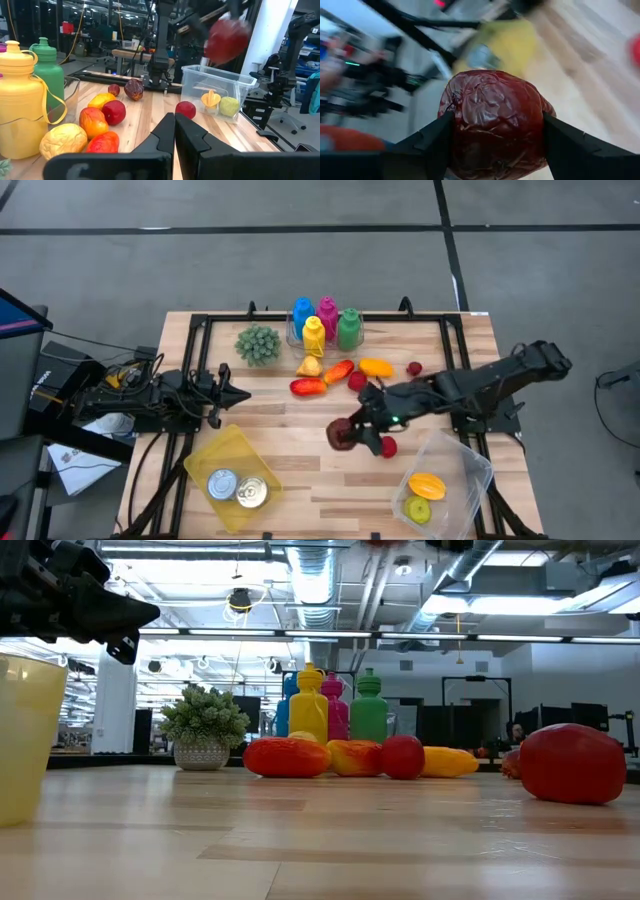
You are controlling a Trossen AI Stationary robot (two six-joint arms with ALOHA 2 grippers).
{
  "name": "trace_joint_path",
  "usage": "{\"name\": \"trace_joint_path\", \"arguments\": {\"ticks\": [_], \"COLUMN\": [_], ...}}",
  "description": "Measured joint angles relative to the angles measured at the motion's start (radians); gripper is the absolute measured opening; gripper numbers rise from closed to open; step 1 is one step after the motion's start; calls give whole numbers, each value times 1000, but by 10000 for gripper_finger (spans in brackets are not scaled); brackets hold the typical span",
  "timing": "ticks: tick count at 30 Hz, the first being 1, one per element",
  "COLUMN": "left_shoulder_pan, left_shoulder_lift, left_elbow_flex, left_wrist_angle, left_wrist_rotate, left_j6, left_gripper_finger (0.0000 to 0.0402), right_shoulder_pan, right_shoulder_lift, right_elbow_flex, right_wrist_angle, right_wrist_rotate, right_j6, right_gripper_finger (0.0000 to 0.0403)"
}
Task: Pick & Place Food Item
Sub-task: Put the left dark red apple into the white bin
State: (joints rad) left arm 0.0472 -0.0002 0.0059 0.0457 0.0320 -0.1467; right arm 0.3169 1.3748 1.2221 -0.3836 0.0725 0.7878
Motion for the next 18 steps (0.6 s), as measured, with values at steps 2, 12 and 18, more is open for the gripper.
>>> {"name": "trace_joint_path", "arguments": {"ticks": [2, 12, 18], "left_shoulder_pan": [0, 0, 0], "left_shoulder_lift": [0, 0, 0], "left_elbow_flex": [0, 0, 0], "left_wrist_angle": [2, 5, 6], "left_wrist_rotate": [0, -2, -2], "left_j6": [0, 0, 0], "left_gripper_finger": [0, 0, 0], "right_shoulder_pan": [29, 159, 257], "right_shoulder_lift": [-14, -13, -13], "right_elbow_flex": [0, 0, 0], "right_wrist_angle": [66, 198, 142], "right_wrist_rotate": [7, -19, -16], "right_j6": [17, 275, 424], "right_gripper_finger": [248, 245, 245]}}
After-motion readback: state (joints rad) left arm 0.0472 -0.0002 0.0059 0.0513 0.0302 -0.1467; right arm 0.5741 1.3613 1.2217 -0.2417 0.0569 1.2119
